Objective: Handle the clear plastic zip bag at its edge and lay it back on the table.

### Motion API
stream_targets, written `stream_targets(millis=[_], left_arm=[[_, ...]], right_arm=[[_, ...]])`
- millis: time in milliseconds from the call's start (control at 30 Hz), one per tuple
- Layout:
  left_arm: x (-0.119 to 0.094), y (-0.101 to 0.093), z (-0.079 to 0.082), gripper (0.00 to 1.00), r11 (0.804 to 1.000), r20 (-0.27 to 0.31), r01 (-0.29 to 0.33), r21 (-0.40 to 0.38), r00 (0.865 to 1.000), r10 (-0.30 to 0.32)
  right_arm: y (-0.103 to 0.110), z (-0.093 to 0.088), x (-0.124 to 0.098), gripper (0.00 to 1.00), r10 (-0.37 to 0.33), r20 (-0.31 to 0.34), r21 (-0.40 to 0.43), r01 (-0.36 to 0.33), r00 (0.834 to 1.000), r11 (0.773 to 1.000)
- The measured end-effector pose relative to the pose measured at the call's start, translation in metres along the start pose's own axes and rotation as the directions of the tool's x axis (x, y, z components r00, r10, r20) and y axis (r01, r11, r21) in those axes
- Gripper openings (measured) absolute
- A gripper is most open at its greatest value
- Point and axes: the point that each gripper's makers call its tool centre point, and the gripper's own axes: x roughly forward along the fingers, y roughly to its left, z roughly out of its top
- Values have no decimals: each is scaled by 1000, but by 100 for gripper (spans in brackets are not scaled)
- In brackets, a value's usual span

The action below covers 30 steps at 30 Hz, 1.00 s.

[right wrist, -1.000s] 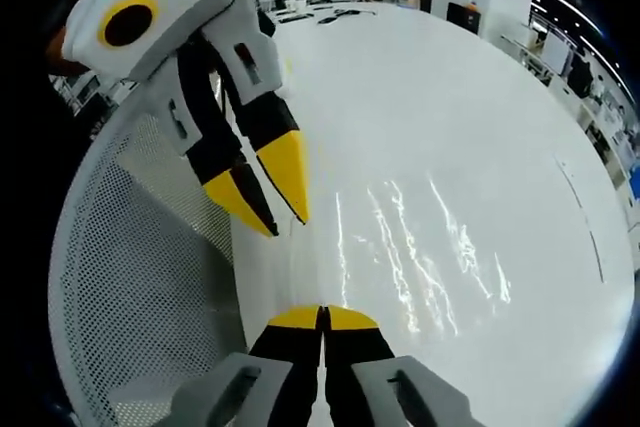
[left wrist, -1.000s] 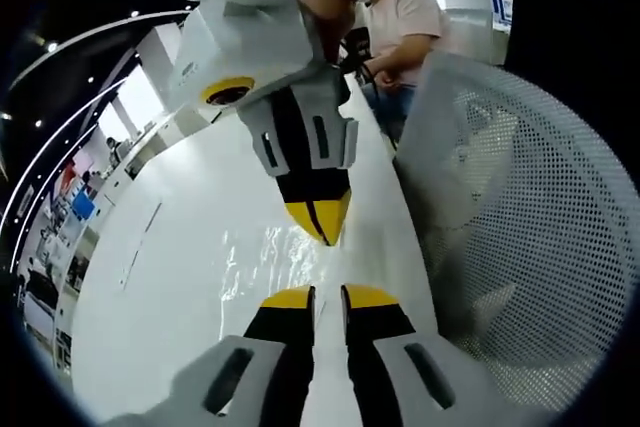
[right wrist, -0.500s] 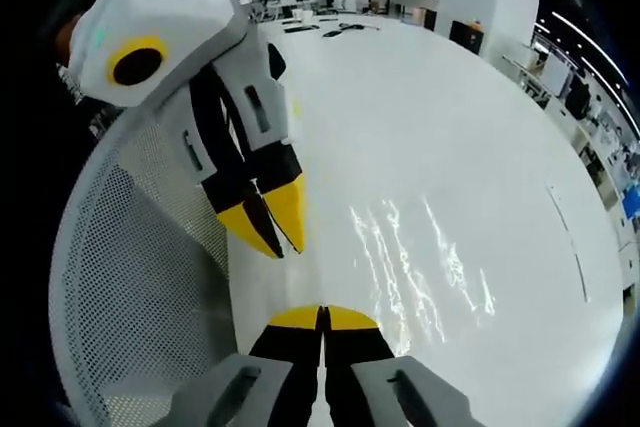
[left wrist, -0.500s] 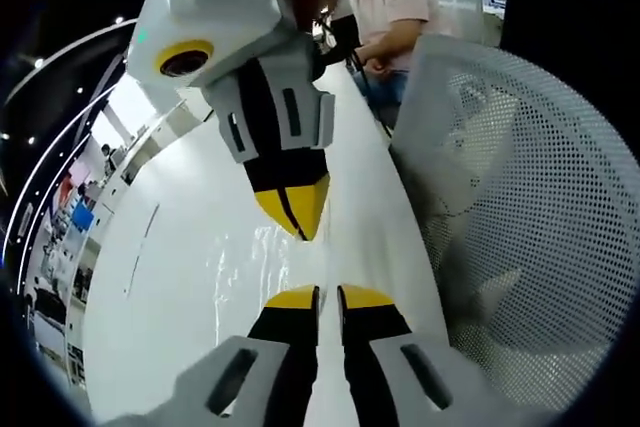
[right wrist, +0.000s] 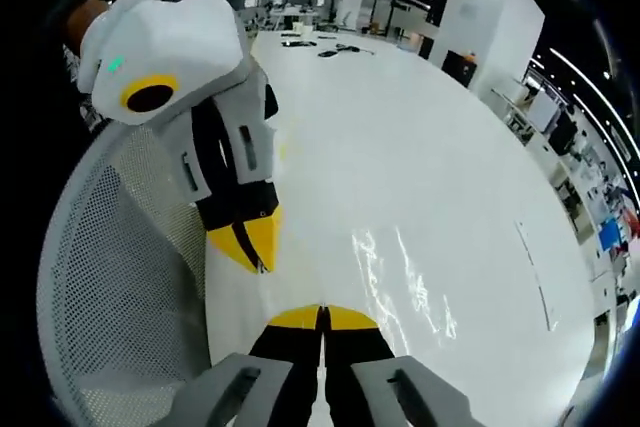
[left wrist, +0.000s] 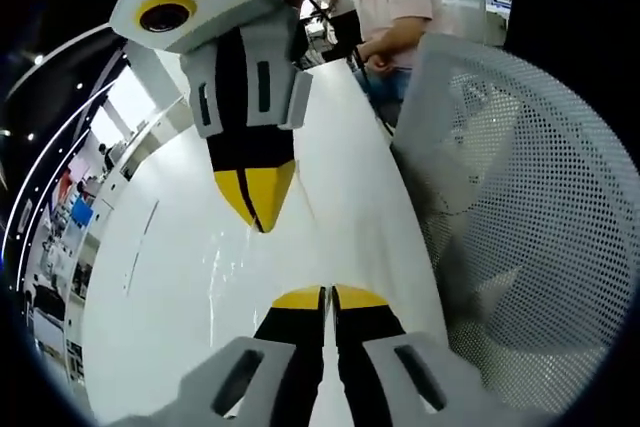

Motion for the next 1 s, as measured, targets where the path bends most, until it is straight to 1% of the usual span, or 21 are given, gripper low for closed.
stream_targets(millis=[100, 233, 300, 433, 500, 533, 600, 800, 867, 900, 933, 1000], left_arm=[[-1, 3, -2, 0, 1000, -3, -5, -3, 1000, 5], [-5, 10, -1, 0, 1000, -6, -23, -5, 1000, 23], [-7, 15, 1, 0, 999, -7, -32, -6, 999, 32], [-11, 23, 3, 0, 999, -10, -48, -4, 999, 48], [-14, 28, 7, 0, 998, -11, -63, 4, 998, 63], [-15, 31, 10, 0, 998, -8, -70, 3, 998, 70], [-15, 34, 10, 0, 997, -10, -77, 2, 997, 77], [-23, 45, 18, 0, 995, 0, -100, -2, 995, 100], [-22, 48, 18, 0, 994, -1, -107, -14, 994, 107], [-22, 48, 18, 0, 994, -2, -107, -17, 994, 107], [-23, 49, 19, 0, 994, -2, -108, -19, 994, 108], [-24, 49, 21, 0, 994, -1, -107, -26, 994, 107]], right_arm=[[-3, 6, -4, 0, -30, 19, -27, 30, 999, 999], [-9, 15, -11, 0, -92, 54, -69, 95, 994, 993], [-17, 22, -17, 0, -138, 81, -86, 145, 987, 986], [-27, 32, -27, 0, -199, 114, -103, 211, 973, 972], [-30, 35, -31, 0, -218, 124, -113, 232, 968, 966], [-35, 37, -33, 0, -236, 133, -117, 252, 963, 961], [-38, 40, -37, 0, -252, 141, -124, 270, 957, 955], [-51, 50, -48, 0, -308, 156, -99, 325, 938, 940], [-55, 52, -51, 0, -327, 159, -78, 342, 932, 937], [-57, 53, -52, 0, -330, 157, -64, 343, 931, 937], [-60, 49, -49, 0, -338, 148, -33, 346, 930, 938], [-61, 50, -49, 0, -344, 148, -25, 351, 927, 936]])
